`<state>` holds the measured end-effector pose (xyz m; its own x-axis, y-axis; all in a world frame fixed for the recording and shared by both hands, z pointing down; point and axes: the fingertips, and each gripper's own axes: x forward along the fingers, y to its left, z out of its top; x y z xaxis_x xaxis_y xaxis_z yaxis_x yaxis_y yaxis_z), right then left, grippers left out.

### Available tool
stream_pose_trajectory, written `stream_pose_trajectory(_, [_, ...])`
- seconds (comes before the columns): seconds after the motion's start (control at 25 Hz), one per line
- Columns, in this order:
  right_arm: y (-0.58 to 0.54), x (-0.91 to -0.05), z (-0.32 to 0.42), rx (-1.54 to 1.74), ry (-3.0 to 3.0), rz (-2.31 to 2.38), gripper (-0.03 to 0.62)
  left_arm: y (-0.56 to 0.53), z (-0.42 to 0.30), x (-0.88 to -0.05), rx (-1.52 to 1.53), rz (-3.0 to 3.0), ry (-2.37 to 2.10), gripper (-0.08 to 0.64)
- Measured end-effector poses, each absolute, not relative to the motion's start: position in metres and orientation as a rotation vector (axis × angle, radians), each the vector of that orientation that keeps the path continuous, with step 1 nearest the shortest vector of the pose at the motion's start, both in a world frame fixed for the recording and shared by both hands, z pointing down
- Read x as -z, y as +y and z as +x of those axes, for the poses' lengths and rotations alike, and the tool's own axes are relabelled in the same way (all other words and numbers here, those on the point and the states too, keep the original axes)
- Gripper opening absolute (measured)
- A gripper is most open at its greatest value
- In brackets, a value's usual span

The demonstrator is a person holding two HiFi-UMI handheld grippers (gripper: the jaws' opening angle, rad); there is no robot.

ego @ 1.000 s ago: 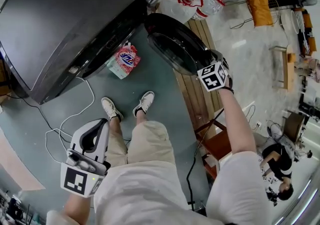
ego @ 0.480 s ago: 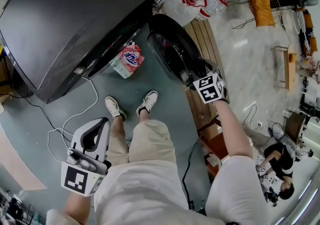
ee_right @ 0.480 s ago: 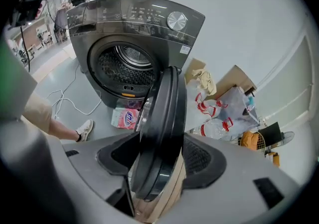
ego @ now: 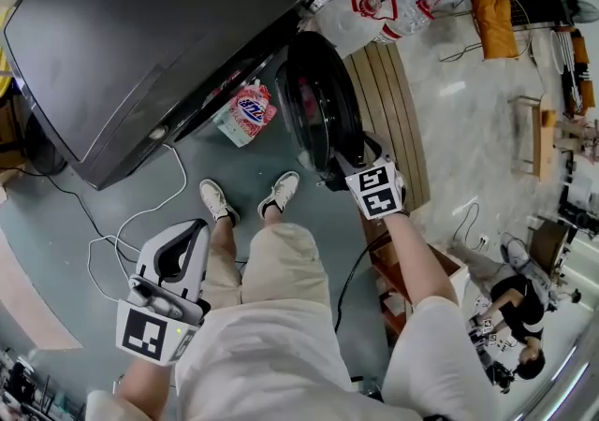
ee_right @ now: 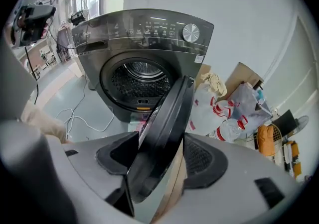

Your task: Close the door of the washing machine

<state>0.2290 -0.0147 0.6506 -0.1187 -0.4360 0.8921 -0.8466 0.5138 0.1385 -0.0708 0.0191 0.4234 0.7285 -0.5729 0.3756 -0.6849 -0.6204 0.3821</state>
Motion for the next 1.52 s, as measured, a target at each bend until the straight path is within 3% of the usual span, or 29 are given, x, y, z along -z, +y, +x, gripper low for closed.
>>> stream_pose_trajectory(1.04, [-0.021,-0.64,0.099,-0.613,-1.885,1.014,0.291,0.006,-0.112,-0.439,-0.224,2.295,-1.086,0.005])
stream_pose_trajectory(1.52, [-0.036,-0.636,0.061,-0.716,-1.965,1.005,0.264,0.007,-0.129,-0.439,-0.193,2.257,-1.147,0.005])
